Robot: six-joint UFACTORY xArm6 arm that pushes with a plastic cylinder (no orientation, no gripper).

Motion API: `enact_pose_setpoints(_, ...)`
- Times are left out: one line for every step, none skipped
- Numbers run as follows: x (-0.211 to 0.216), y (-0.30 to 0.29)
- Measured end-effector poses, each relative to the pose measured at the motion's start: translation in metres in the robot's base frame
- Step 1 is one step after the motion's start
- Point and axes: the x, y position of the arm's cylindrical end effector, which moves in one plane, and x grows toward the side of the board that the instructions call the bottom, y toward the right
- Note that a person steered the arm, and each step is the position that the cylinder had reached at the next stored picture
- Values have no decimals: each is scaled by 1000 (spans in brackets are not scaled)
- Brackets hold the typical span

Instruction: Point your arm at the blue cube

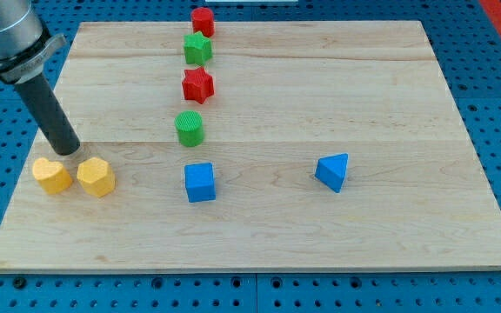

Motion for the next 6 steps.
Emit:
enact_pose_setpoints(2,52)
enact_pose_setpoints(4,94)
enact_pose_setpoints(22,106)
enact_pose_setpoints(45,110)
enact_pose_setpoints(77,107)
enact_pose_setpoints(115,124)
